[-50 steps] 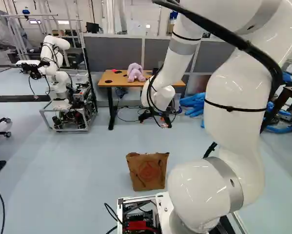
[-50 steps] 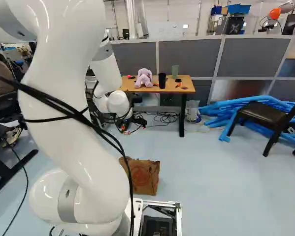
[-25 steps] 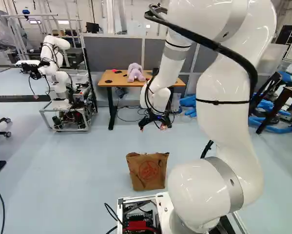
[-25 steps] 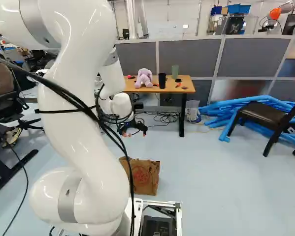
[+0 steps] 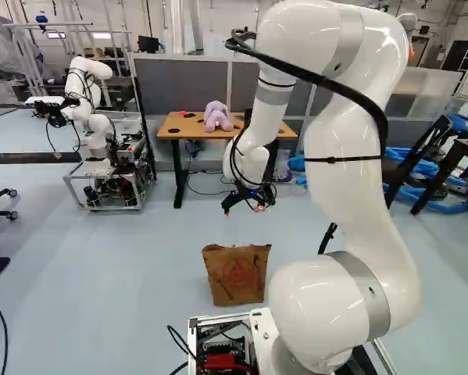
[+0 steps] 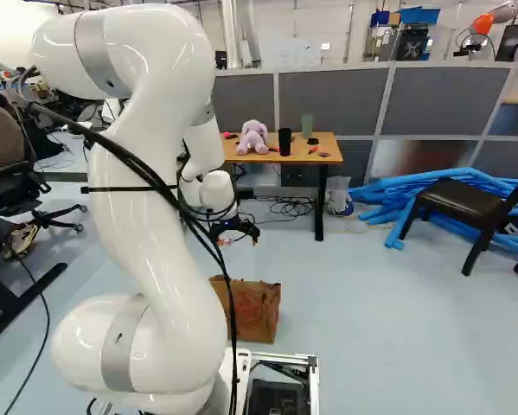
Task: Pick up the bag on the ground and place it on the table
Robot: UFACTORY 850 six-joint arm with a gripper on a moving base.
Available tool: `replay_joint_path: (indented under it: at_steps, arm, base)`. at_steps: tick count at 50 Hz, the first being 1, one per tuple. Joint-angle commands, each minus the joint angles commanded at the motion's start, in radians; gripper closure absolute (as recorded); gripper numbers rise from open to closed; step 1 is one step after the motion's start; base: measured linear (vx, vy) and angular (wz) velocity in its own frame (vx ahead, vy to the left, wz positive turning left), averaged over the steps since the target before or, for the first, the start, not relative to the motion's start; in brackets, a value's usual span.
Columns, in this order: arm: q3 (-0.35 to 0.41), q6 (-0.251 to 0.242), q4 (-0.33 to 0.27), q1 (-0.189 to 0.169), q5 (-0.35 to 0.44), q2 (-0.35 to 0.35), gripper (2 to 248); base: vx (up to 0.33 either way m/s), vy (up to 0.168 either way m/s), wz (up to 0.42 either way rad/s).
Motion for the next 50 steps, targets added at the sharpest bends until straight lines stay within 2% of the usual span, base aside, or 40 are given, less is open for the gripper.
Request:
replay_joint_path:
  at_steps: [15,19,27,50]
  arm:
    - [-0.034,0.000,0.000,0.000,0.000,-0.065,3]
    - [-0.043,-0.017,0.000,0.000,0.000,-0.082,3]
    - [-0.062,-0.087,0.000,0.000,0.000,-0.116,3]
    - [-0.117,-0.326,0.000,0.000,0.000,-0.213,3]
  base:
    - [0.000,0.000,0.000]
    - [0.000,0.000,0.000]
    - [0.000,0.000,0.000]
    - [0.000,0.000,0.000]
